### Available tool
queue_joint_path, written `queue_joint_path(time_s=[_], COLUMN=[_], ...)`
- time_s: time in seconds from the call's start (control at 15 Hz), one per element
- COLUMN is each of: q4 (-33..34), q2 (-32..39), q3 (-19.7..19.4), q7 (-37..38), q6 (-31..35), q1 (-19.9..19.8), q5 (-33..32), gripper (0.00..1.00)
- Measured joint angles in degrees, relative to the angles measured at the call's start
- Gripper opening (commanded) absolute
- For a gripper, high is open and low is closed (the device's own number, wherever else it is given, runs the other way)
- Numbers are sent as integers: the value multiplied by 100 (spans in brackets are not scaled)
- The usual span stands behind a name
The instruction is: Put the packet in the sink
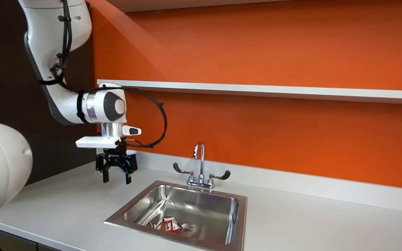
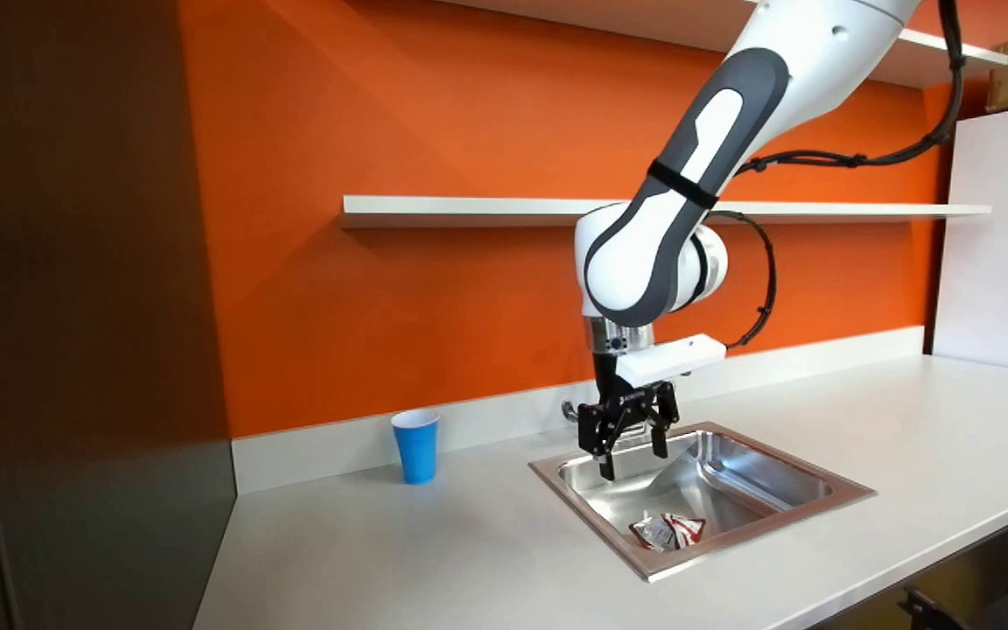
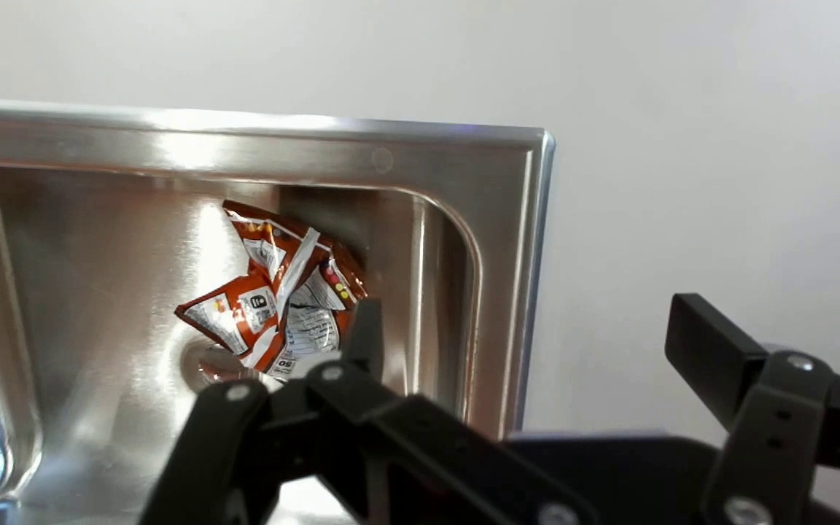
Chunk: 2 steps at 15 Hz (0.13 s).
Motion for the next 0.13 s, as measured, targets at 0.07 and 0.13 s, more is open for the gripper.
queue_joint_path(time_s=[0.07, 0.13], q4=[-33, -56], q2=[-49, -78], q3=[17, 23], q7=[18, 19], q6=[0, 0], q1=[0, -2], q5=[0, 0], gripper=[100, 100])
